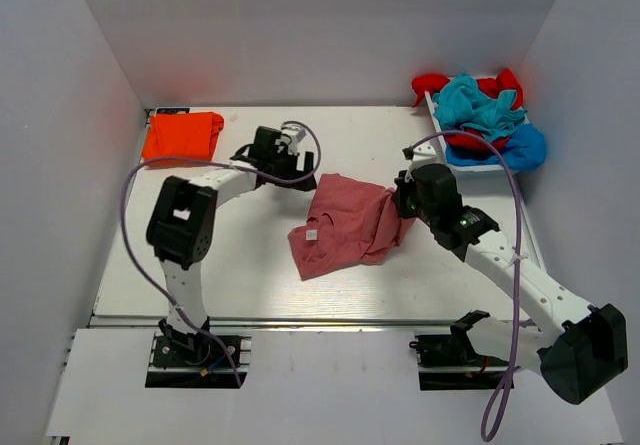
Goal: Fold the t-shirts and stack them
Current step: Flatten out the tshirt
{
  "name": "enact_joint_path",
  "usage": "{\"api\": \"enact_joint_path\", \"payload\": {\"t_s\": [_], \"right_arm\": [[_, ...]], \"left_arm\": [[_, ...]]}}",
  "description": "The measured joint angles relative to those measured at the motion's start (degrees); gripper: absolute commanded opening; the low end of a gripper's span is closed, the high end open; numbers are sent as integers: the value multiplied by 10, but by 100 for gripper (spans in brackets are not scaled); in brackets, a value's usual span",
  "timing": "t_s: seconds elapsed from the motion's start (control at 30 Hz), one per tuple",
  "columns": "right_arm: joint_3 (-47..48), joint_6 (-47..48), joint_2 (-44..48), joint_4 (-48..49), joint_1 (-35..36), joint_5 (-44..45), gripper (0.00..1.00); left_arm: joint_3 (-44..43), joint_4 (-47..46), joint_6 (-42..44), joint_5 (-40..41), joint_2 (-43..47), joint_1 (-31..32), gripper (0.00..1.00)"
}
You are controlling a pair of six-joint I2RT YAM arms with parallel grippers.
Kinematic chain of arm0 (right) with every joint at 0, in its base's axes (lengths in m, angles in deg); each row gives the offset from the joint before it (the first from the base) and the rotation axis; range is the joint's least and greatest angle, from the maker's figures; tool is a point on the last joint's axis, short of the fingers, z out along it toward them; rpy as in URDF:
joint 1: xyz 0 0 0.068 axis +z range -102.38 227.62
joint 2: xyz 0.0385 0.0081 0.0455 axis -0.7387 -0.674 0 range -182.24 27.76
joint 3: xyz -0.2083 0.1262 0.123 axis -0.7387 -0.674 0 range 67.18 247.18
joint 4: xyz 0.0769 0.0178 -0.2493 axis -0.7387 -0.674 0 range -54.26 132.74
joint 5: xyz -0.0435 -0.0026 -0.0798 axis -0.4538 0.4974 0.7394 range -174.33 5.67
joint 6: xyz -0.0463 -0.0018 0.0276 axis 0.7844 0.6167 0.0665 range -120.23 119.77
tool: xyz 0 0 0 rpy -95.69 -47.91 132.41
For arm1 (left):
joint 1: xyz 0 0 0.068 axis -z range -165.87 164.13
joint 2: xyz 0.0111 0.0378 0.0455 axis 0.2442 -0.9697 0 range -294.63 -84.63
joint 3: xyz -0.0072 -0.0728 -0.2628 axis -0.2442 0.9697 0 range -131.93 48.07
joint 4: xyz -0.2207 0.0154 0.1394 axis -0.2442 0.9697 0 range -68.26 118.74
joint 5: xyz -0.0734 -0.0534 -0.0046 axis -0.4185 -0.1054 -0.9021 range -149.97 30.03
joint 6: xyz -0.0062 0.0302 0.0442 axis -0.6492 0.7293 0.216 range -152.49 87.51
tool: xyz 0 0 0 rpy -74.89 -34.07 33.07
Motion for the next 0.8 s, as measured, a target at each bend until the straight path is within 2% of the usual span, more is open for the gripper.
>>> {"api": "enact_joint_path", "payload": {"t_s": [0.23, 0.27, 0.3, 0.33, 0.4, 0.43, 0.47, 0.5, 0.8], "right_arm": [[-9, 0, -22, -11, 0, 25, 0], [-9, 0, -24, -13, 0, 29, 0], [-9, 0, -25, -15, 0, 33, 0], [-9, 0, -26, -15, 0, 35, 0], [-12, 0, -26, -15, 0, 40, 0], [-14, 0, -26, -15, 0, 41, 0], [-16, 0, -26, -16, 0, 44, 0], [-17, 0, -26, -18, 0, 45, 0], [-17, 0, -19, -21, -3, 53, 0]], "left_arm": [[-137, 24, 17, -33, -144, 51, 100], [-150, 26, 17, -33, -152, 58, 95], [-161, 28, 19, -32, -161, 64, 86], [-169, 31, 20, -29, -169, 71, 61], [-188, 37, 24, -16, -182, 82, 44], [-195, 41, 25, -10, -189, 87, 21], [-200, 40, 24, -5, -194, 91, 5], [-204, 45, 26, 5, -197, 94, 0], [-187, 61, 24, 92, -168, 106, 0]]}}
